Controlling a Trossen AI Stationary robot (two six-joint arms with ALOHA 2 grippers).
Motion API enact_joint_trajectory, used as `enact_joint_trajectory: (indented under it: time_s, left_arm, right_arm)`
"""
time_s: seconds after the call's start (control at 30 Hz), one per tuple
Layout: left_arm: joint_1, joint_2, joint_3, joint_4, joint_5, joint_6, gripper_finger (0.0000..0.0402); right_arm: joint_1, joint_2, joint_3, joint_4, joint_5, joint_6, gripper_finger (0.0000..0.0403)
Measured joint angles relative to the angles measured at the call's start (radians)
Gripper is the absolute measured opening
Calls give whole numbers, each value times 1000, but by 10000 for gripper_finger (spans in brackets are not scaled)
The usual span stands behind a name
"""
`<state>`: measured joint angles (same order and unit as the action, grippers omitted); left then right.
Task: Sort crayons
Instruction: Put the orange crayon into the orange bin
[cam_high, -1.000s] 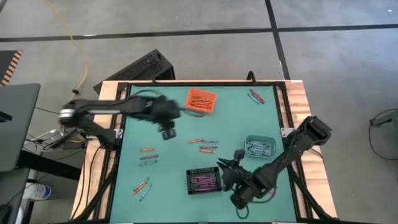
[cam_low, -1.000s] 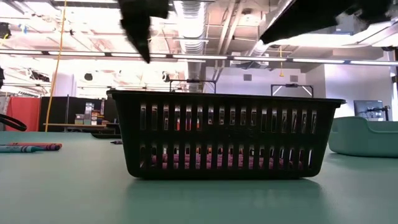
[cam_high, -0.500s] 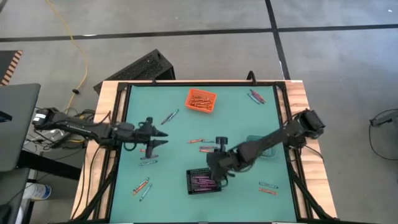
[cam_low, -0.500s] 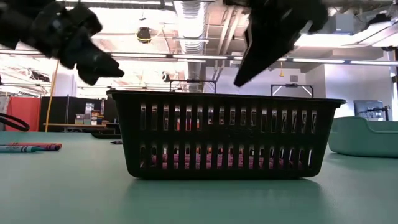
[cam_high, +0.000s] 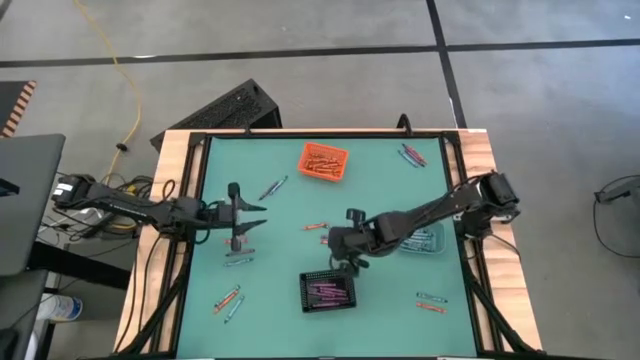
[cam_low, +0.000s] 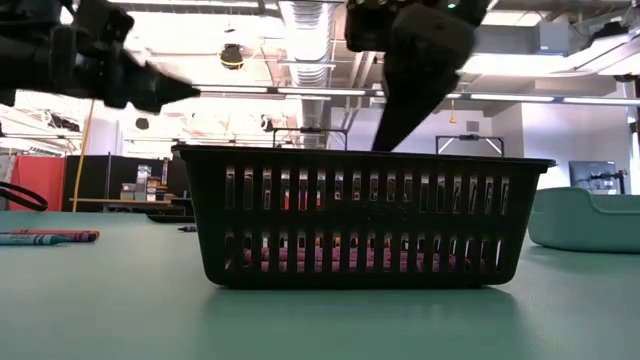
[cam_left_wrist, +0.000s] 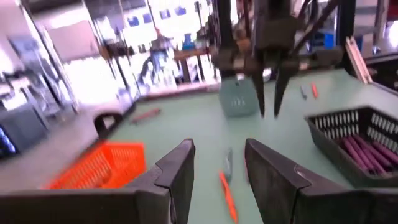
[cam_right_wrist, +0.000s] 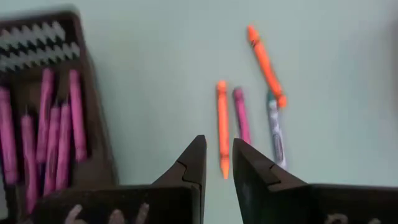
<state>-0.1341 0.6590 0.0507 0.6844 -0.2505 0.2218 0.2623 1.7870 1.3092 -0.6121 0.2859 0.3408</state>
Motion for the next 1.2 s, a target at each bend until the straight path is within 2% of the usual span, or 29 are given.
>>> enact_joint_trajectory:
  time_s: [0.2, 0.33, 0.4, 0.6, 0.73, 0.9, 1.07, 1.2]
  left_arm:
    - [0, 1, -7, -76, 72, -23, 132]
    - [0, 0, -7, -83, 43, 3, 132]
    - [0, 1, -7, -94, 18, 8, 132]
    - [0, -4, -8, -103, -22, 14, 132]
    - [0, -18, -8, -99, -23, 13, 132]
    - [0, -21, -7, -95, -20, 5, 132]
    - [0, -29, -7, -118, -18, 3, 132]
    - [0, -29, -7, -139, -18, 3, 132]
  right_arm:
    - [-76, 1, -31, 48, -51, 2, 70]
    - [-115, 1, -33, 82, -76, -2, 70]
    - [-124, 16, -41, 172, -76, -35, 70]
    - [-165, 107, -72, 490, -88, -274, 70]
    - [-214, 183, -33, 511, -132, -363, 77]
    - [-271, 247, 7, 464, -234, -390, 112]
    - [-312, 252, 10, 437, -311, -397, 158]
    - [-327, 245, 10, 419, -375, -398, 179]
